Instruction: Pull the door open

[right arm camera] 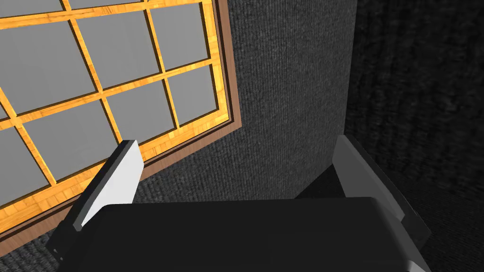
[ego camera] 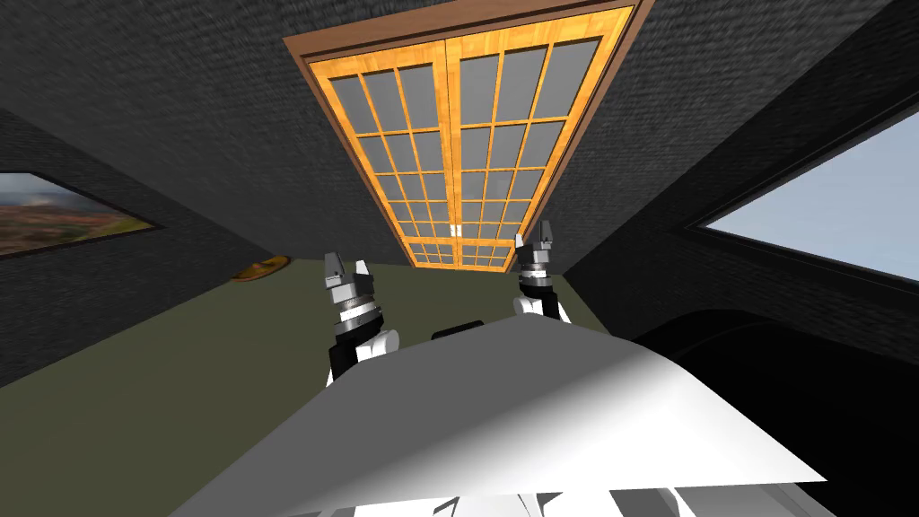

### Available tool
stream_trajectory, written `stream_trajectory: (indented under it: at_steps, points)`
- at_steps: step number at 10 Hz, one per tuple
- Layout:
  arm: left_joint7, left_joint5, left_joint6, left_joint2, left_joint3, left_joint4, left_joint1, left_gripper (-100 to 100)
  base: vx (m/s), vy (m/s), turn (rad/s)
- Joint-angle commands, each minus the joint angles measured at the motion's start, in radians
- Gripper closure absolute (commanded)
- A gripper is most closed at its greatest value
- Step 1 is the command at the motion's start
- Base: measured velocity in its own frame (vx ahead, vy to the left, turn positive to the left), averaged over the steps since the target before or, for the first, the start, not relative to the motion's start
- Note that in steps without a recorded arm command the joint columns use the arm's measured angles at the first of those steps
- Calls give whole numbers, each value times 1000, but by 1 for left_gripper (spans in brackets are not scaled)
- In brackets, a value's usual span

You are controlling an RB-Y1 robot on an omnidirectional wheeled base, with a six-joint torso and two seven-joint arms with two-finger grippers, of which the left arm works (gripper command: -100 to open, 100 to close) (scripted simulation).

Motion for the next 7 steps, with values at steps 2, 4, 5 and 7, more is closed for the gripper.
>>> stream_trajectory:
  at_steps: [2, 4, 5, 7]
  points:
    - [-41, -11, -14, 18, 12, 51, -13, -100, 80, -14, -81]
    - [-81, -22, -28, 33, 24, 101, -26, -100, 139, -55, -69]
    - [-93, -25, -32, 37, 27, 116, -30, -100, 130, -29, -54]
    - [-133, -35, -46, 49, 39, 166, -42, -100, 100, -20, -72]
